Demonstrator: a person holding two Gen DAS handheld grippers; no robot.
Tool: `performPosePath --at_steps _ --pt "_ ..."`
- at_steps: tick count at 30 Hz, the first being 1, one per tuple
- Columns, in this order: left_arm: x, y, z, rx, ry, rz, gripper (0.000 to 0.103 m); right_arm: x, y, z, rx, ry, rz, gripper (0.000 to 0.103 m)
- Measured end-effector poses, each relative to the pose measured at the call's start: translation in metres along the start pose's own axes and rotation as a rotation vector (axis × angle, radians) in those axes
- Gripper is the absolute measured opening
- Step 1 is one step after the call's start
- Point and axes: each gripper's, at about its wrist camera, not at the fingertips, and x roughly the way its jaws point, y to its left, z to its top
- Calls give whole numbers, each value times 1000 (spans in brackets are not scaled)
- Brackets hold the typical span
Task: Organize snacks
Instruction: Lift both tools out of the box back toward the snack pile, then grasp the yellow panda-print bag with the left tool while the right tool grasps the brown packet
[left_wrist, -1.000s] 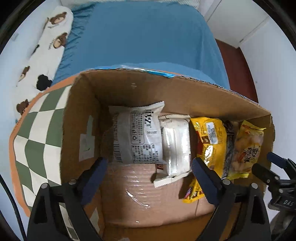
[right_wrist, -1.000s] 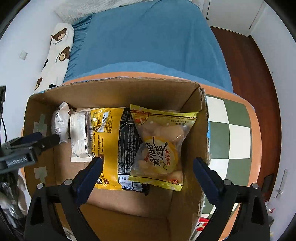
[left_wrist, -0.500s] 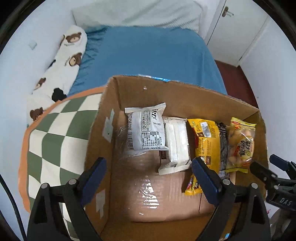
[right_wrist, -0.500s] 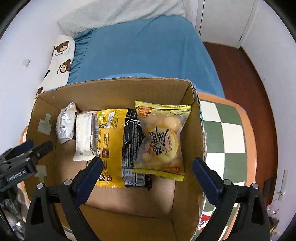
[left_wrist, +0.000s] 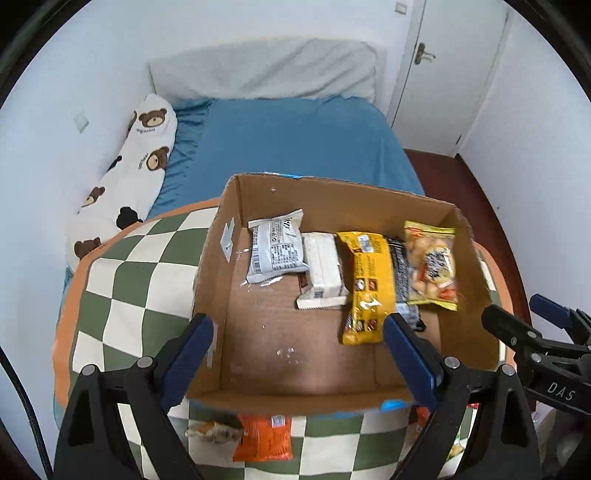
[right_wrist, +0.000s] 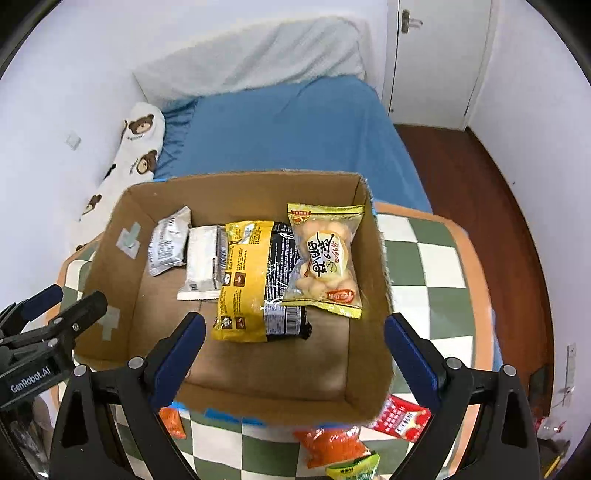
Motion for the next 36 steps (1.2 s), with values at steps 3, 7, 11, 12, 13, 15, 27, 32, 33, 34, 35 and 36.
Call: performPosePath --at_steps 3,7,11,12,13,15,27,32,33,34,35,36 --pt "-20 -6 -15 10 -34 0 94 -23 1 -15 10 -41 7 99" --pt "-48 -11 -37 12 -79 -6 94 -49 4 -38 17 -79 13 99" --pt "-67 -12 -59 12 -99 -21 94 -67 4 -65 32 -80 35 99" --pt "-69 -11 -65 6 -96 -29 94 -69 3 -72 35 -76 39 99" --pt "-69 -8 -72 -4 -86 -44 94 -70 3 -80 38 -66 44 99" --pt "-65 -1 -88 -19 -66 -46 94 -68 0 -99 56 -30 61 99" --pt "19 47 -237 -19 333 61 94 37 -33 -252 155 376 38 99" --pt "51 55 -284 -50 489 34 94 71 -49 -289 149 469 -26 99" --pt "60 54 -290 -44 517 35 94 77 -51 -295 147 480 -34 99" --pt "69 52 -294 -38 535 32 94 81 -53 -298 142 488 -40 99" --pt "77 50 -298 -35 551 33 94 86 -55 -302 135 495 -52 99" --pt "85 48 -301 -31 570 30 94 90 -57 -305 132 499 -59 99"
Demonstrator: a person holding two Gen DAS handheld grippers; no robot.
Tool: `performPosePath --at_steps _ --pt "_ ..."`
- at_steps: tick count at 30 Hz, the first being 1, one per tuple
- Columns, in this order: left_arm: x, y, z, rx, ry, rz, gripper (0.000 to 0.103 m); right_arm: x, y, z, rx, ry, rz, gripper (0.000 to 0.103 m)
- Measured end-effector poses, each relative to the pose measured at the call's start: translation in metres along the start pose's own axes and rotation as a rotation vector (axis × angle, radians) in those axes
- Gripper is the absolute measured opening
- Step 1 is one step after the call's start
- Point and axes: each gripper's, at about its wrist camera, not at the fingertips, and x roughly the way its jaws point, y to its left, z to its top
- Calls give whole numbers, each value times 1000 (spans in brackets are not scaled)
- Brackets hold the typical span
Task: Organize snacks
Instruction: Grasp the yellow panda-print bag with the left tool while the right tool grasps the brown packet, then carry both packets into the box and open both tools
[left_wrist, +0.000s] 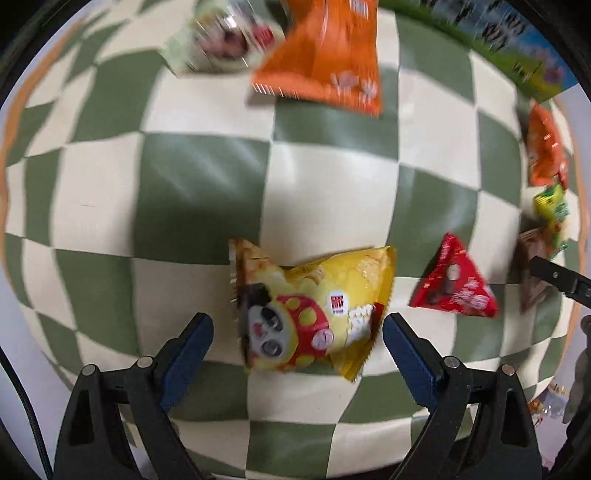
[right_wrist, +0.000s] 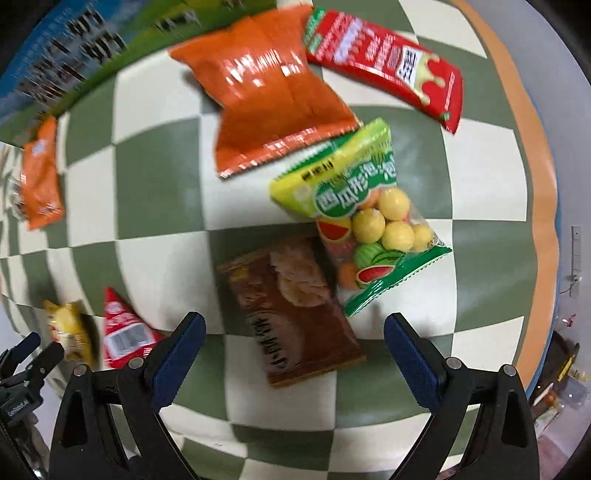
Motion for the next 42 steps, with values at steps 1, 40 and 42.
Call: performPosePath --at_steps 1,40,42 --pt "7 -2 1 0 10 -9 94 6 -2 0 1 4 -8 99" --pt "-111 -43 11 -20 -159 -199 62 -56 -11 -30 91 -80 330 59" --pt "-134 -40 27 -16 -191 -229 62 -75 -10 -15 90 -108 355 59"
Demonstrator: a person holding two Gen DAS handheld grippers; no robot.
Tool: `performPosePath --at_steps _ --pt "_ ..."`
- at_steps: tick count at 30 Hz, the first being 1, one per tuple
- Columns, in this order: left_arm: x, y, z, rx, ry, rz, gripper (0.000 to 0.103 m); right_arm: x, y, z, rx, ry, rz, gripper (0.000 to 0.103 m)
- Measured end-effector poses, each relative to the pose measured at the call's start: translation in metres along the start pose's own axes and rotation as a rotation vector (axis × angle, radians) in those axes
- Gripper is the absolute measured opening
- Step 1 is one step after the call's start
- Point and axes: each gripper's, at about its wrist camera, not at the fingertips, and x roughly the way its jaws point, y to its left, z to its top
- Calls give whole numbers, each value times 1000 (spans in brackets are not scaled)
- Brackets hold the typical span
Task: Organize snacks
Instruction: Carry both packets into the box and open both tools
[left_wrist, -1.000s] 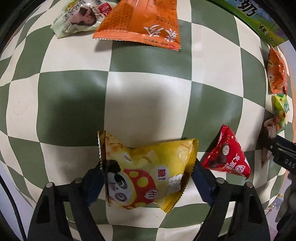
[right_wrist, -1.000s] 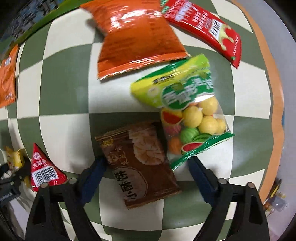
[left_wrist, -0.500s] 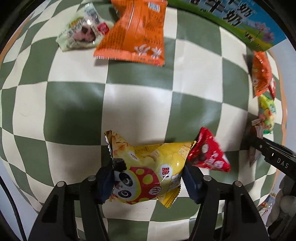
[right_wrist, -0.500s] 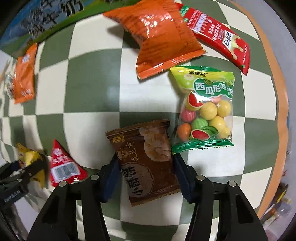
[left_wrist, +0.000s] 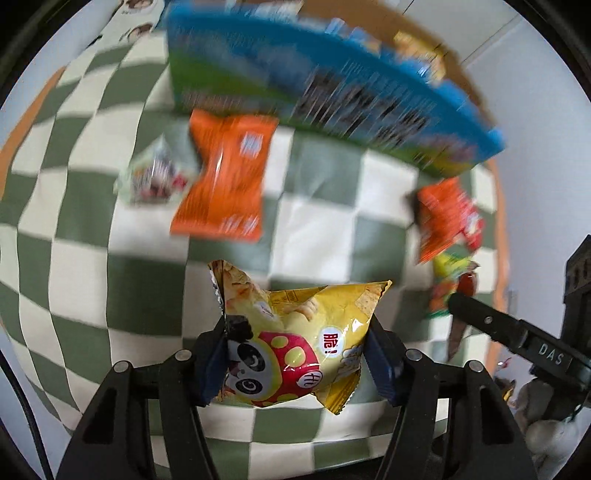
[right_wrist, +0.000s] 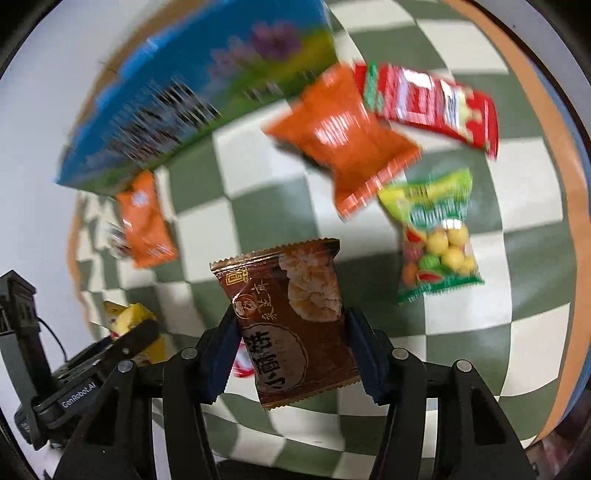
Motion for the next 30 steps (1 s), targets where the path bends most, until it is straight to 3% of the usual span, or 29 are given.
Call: performPosePath --at_steps 8,13,17,22,30 --pt "-62 -48 82 54 -161 -130 61 -91 70 64 -68 -157 120 59" --pt "-74 -69 137 57 -204 -151 62 -118 111 106 -117 -252 120 59" --pt "-61 -74 176 47 -174 -141 62 -130 122 145 -132 -291 74 59" --pt "-13 -69 227 -12 -64 -130 62 -111 121 195 -116 -263 16 59" --pt "49 -64 257 -23 70 -62 62 -51 109 241 -103 -178 -81 59"
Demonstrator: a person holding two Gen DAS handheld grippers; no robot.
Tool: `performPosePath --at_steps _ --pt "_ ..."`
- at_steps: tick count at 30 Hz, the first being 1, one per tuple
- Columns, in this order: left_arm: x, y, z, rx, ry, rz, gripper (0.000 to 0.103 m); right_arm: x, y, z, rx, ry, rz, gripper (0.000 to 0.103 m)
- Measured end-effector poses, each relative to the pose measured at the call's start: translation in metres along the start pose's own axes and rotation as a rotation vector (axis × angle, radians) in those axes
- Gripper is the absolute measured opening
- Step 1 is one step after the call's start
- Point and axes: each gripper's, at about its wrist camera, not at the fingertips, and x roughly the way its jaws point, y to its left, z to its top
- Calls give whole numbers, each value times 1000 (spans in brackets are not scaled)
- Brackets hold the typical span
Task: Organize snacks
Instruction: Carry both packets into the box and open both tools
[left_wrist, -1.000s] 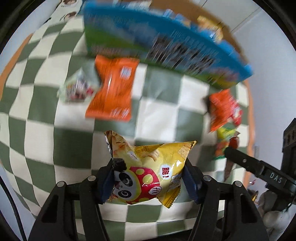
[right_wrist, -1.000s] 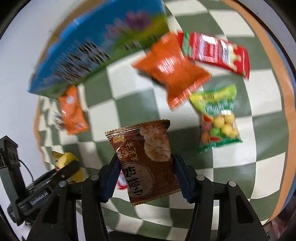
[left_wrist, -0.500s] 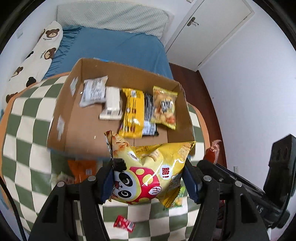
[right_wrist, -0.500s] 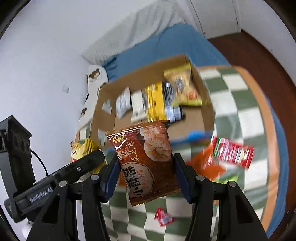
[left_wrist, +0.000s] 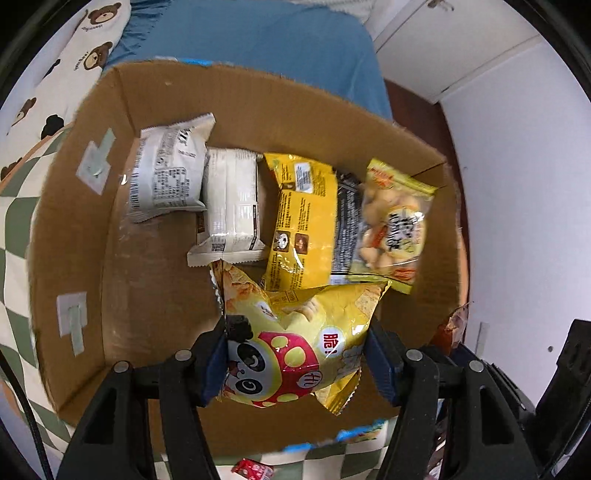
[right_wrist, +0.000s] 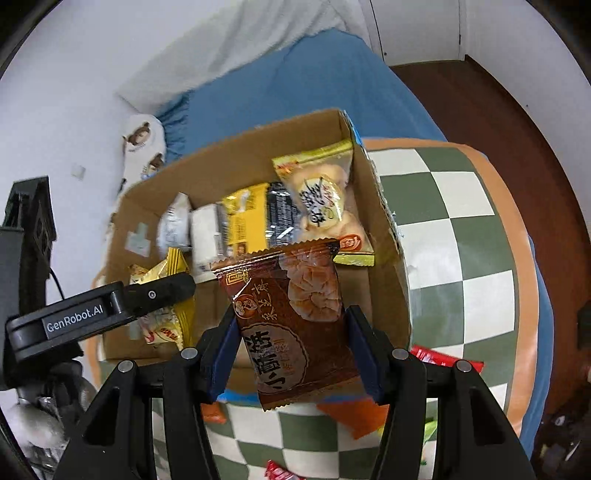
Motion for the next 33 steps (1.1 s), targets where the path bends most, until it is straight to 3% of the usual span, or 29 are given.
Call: performPosePath --at_steps 4,5,6,7,8,10,13,23,33 --pt "21 2 2 8 67 52 65 25 -4 4 -7 68 -17 60" --pt "25 2 1 12 81 57 71 31 -5 4 -6 92 -24 69" --pt "28 2 1 21 79 69 74 38 -6 4 -9 124 -34 84" --pt "28 2 0 31 68 84 79 42 -7 4 -13 145 -41 89" --pt "28 1 -1 45 57 110 89 46 -7 3 -20 155 -41 90" --pt "29 2 -3 54 52 127 95 50 -5 1 -46 166 -70 91" --pt "25 3 -6 67 27 146 96 50 0 0 -76 155 -94 96" --pt "-6 9 -21 82 -72 210 96 29 5 2 -111 87 -169 96" --pt "-61 -2 -60 123 -252 241 96 -11 8 -17 -132 -18 -177 96"
